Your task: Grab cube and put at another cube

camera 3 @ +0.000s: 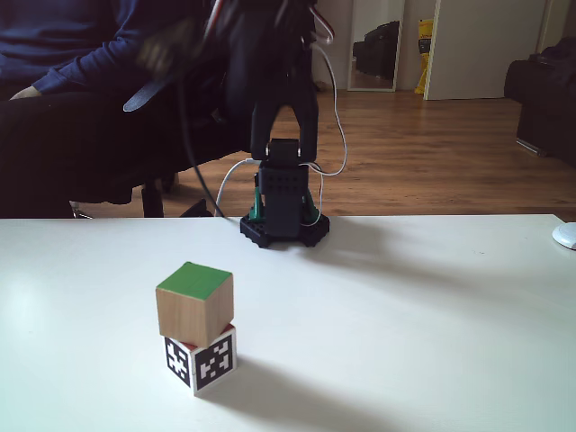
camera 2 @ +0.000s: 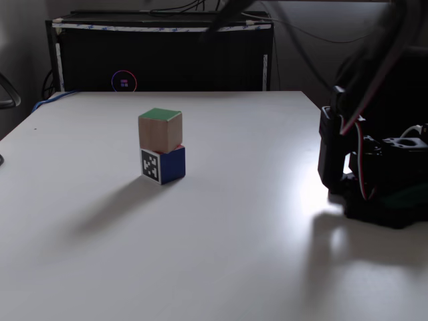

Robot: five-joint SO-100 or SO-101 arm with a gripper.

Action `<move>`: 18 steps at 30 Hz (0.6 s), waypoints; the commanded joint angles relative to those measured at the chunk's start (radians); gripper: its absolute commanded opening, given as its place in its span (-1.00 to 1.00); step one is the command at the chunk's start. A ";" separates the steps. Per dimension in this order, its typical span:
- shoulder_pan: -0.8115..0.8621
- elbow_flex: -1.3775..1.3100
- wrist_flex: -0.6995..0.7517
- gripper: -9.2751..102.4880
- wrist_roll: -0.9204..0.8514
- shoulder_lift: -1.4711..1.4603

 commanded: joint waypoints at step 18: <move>-0.040 1.249 -0.403 -0.83 -0.014 0.956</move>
